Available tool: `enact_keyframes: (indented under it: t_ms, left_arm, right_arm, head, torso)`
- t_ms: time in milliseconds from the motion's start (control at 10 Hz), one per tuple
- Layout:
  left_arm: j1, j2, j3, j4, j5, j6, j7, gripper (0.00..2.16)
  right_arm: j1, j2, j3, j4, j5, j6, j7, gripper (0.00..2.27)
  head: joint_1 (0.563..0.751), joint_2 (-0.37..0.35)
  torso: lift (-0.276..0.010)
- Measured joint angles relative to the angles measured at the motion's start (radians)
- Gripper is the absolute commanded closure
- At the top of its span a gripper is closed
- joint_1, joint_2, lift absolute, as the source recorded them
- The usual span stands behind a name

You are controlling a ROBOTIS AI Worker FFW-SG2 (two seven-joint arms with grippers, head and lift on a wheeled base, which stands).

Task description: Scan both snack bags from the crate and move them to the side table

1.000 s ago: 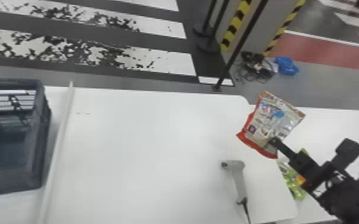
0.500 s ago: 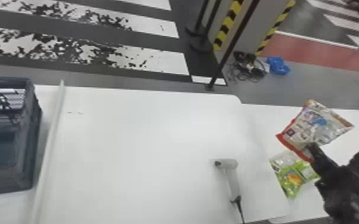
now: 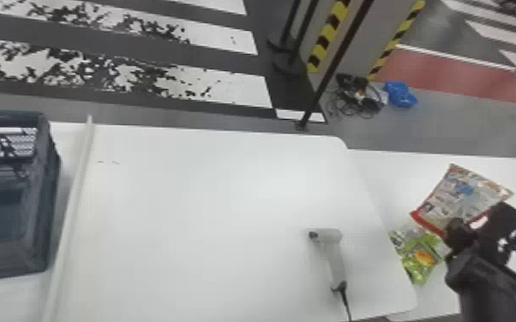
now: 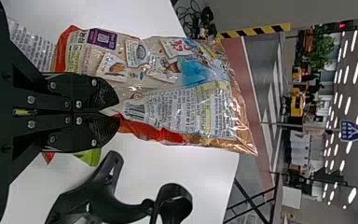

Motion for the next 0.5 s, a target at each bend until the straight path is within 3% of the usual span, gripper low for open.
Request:
enact_keyframes:
  t_ms: [300,500]
  left_arm:
    - [0.000,0.008,0.002,0.011,0.002,-0.023,-0.004,0.06]
    - [0.000,0.011,0.003,0.021,0.007,-0.051,-0.009,0.06]
  right_arm:
    - [-0.070,-0.033,0.081,0.116,0.025,-0.007,-0.021,2.24]
    - [-0.086,-0.033,0.115,0.154,0.040,-0.008,-0.107,2.23]
  head:
    - [0.695,-0.350]
    - [0.695,-0.350]
  torso:
    - [-0.029]
    - [-0.029]
